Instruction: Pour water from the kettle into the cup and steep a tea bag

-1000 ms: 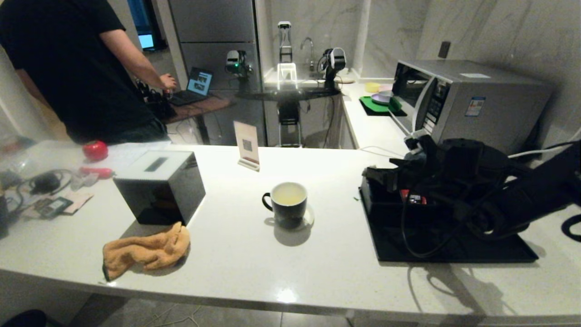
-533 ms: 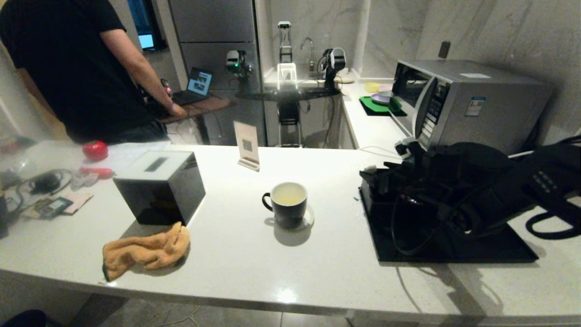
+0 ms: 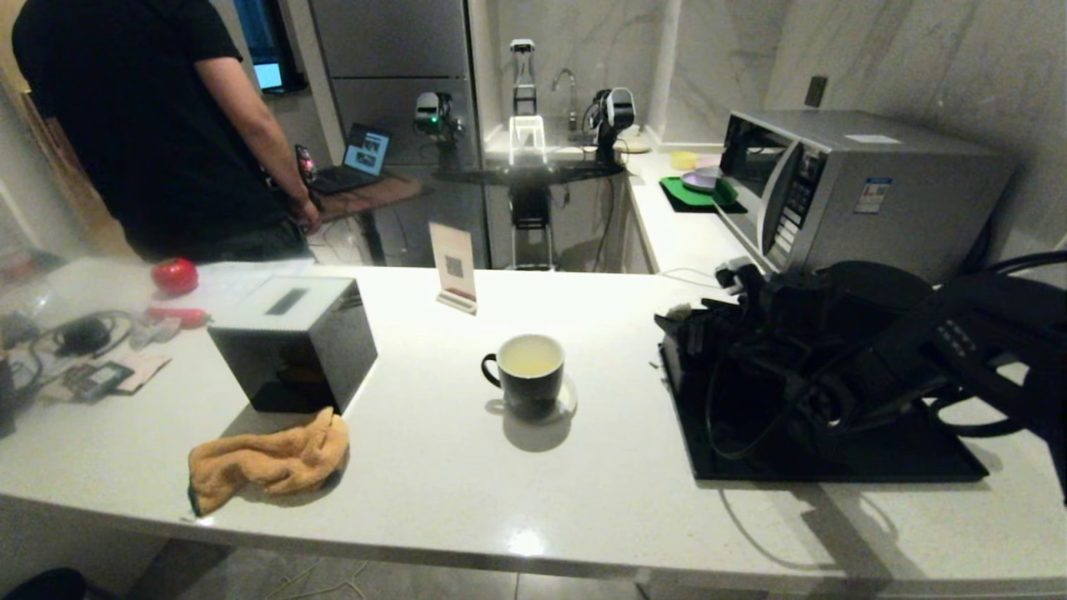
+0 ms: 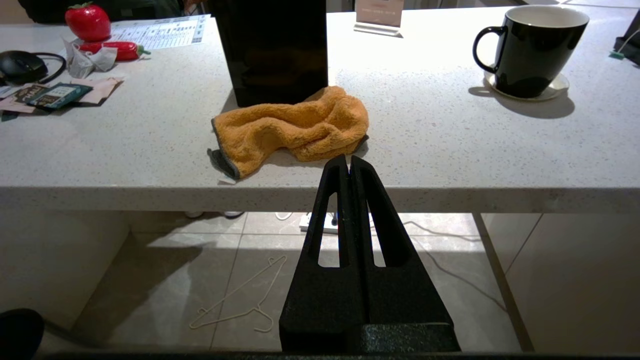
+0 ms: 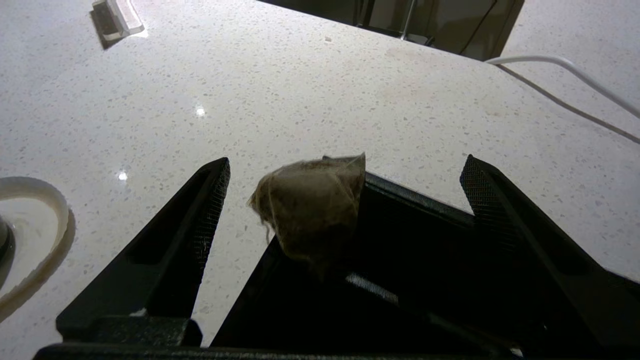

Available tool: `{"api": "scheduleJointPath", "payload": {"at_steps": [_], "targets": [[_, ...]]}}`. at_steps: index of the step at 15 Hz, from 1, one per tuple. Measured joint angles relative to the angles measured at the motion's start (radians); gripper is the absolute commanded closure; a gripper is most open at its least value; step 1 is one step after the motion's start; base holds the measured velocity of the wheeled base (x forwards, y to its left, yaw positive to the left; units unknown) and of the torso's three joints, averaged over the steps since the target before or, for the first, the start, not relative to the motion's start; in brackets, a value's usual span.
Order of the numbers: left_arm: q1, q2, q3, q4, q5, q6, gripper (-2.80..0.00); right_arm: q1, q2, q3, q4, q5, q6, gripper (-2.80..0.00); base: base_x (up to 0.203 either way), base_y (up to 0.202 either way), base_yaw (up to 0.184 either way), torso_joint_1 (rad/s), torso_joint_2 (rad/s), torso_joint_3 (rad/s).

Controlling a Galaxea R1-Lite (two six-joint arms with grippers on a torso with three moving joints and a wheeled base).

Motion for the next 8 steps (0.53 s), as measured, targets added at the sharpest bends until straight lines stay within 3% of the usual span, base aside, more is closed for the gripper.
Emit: {"api": "scheduleJointPath", "payload": {"at_steps": [8], "targets": [[0.000, 0.000, 0.000, 0.000, 0.000, 0.000, 0.00, 0.000, 0.041, -0.055, -0.001, -0.001, 0.000, -2.80, 0.000, 0.000, 0.000, 0.000, 0.00, 0.000]]}}
